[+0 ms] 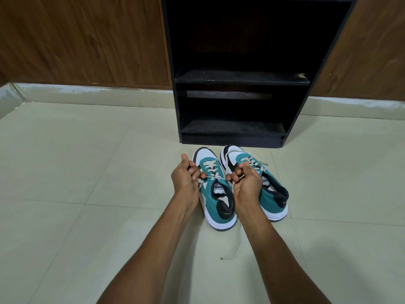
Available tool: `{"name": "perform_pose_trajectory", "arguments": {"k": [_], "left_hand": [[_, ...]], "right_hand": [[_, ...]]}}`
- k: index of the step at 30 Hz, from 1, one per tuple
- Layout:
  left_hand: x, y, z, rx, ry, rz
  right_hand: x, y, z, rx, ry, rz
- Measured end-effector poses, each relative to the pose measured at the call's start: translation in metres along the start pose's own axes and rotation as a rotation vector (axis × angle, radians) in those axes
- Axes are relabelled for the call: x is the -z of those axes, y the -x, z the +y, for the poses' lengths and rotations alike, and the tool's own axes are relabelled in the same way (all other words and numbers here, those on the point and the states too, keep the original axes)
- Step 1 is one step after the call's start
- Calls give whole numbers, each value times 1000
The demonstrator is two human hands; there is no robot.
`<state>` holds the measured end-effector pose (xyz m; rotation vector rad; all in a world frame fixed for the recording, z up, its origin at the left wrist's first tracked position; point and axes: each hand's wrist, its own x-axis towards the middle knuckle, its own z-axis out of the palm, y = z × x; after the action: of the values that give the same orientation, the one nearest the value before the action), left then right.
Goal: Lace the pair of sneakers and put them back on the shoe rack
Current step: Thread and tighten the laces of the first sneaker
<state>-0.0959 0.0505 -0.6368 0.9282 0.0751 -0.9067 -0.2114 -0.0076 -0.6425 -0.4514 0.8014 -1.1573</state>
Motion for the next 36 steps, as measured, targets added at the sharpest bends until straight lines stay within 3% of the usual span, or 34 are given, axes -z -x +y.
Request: {"name": "perform_pose_trajectory", "arguments": {"k": [20, 27, 36], "left_hand": [[-3, -6, 3, 46, -136, 96], [-12, 2, 13, 59, -112, -11], [-34, 22, 12, -97, -407, -251]], "right_hand": [[1, 0, -2, 17, 13, 46], [0, 6, -14, -27, 65, -96], [-27, 19, -38, 39, 270, -258]]}}
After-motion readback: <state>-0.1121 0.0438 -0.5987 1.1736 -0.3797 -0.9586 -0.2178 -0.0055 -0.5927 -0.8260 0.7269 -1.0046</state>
